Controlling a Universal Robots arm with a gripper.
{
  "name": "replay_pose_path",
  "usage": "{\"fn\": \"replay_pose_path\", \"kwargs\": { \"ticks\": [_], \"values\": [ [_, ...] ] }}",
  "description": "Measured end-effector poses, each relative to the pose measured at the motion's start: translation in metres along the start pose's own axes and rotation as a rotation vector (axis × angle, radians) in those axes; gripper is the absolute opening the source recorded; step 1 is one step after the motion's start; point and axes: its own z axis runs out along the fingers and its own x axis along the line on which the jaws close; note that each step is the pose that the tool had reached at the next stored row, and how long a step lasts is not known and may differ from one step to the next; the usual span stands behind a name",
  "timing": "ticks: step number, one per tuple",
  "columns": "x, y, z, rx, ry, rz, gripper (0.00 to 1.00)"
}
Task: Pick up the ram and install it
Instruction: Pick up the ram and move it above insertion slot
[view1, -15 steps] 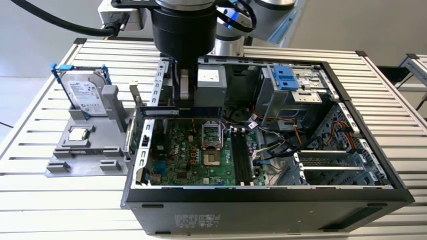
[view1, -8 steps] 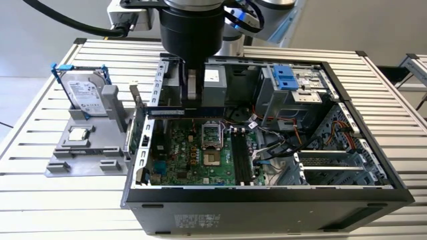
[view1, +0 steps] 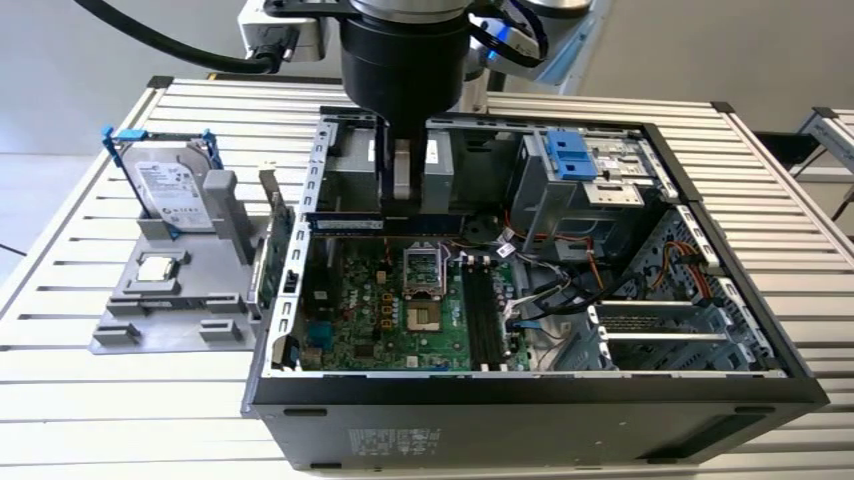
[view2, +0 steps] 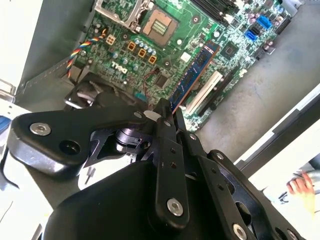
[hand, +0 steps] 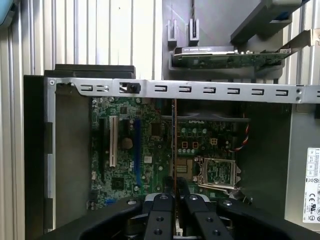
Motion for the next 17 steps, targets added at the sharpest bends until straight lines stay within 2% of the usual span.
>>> {"fn": "replay_pose_path", "kwargs": {
  "ticks": [17],
  "values": [
    [0.0, -0.0178, -0.0002, -0.0011, -0.0005, 0.048, 0.0]
  ]
}}
